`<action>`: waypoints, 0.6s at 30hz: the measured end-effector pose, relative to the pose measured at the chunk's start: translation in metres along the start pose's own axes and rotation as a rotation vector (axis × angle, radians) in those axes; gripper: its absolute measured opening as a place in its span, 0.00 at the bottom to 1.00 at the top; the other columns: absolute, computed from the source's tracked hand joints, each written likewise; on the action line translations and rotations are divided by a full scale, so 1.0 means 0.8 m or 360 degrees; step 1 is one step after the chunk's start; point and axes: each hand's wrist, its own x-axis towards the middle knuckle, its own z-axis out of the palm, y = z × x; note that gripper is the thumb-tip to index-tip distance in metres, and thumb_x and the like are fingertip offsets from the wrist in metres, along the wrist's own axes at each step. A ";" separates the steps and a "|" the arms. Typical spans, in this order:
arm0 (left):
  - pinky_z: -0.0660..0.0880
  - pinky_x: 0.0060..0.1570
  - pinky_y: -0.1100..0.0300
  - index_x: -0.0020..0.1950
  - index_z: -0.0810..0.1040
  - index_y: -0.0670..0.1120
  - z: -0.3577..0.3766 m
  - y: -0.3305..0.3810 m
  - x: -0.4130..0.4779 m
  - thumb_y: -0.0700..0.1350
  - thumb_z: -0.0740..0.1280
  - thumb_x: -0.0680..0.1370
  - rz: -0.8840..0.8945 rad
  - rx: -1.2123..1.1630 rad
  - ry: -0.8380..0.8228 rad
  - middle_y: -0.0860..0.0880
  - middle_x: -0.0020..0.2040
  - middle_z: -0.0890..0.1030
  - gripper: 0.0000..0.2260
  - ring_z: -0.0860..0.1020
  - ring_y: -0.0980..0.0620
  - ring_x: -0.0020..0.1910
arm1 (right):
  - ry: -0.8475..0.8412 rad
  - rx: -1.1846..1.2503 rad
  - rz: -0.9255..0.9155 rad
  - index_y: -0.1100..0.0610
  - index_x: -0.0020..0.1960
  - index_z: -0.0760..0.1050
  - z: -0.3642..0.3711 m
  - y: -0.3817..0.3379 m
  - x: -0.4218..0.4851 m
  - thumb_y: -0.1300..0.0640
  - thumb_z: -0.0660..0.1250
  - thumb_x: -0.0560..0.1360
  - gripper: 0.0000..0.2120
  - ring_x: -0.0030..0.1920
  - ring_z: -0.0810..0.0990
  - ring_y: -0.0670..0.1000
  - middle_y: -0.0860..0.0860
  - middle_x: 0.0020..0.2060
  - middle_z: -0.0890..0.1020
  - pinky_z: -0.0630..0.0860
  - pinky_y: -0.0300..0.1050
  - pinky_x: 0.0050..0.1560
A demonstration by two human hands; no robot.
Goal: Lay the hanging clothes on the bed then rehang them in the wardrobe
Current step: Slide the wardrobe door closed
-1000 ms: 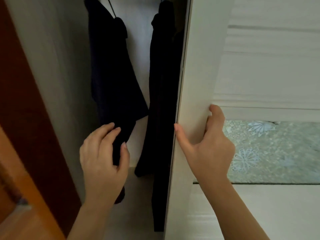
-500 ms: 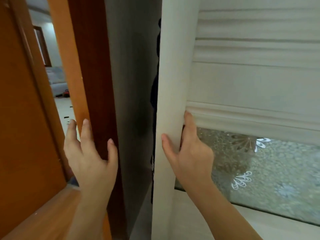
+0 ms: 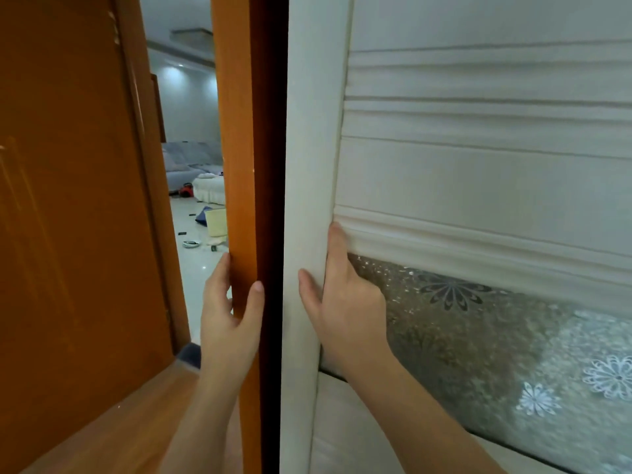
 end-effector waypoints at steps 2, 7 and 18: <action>0.65 0.63 0.56 0.72 0.58 0.53 0.000 -0.003 0.003 0.48 0.62 0.76 0.0026 0.0028 -0.0018 0.56 0.69 0.65 0.26 0.62 0.60 0.65 | -0.0021 -0.0011 -0.0014 0.61 0.63 0.64 0.009 -0.008 0.002 0.48 0.57 0.71 0.25 0.17 0.73 0.44 0.47 0.28 0.80 0.66 0.33 0.17; 0.65 0.62 0.58 0.72 0.59 0.52 -0.002 -0.008 0.005 0.46 0.63 0.76 0.0065 0.0004 -0.0022 0.61 0.63 0.63 0.26 0.63 0.61 0.63 | 0.0039 -0.0030 -0.0024 0.61 0.62 0.65 0.027 -0.022 0.007 0.48 0.58 0.71 0.25 0.16 0.72 0.44 0.46 0.27 0.79 0.64 0.33 0.16; 0.63 0.61 0.60 0.72 0.58 0.50 0.010 -0.010 0.004 0.44 0.63 0.76 0.0061 -0.0034 0.0100 0.60 0.62 0.63 0.26 0.62 0.61 0.63 | 0.0050 -0.0017 -0.0085 0.61 0.63 0.65 0.029 -0.020 0.003 0.48 0.58 0.71 0.24 0.18 0.72 0.42 0.45 0.29 0.80 0.65 0.31 0.18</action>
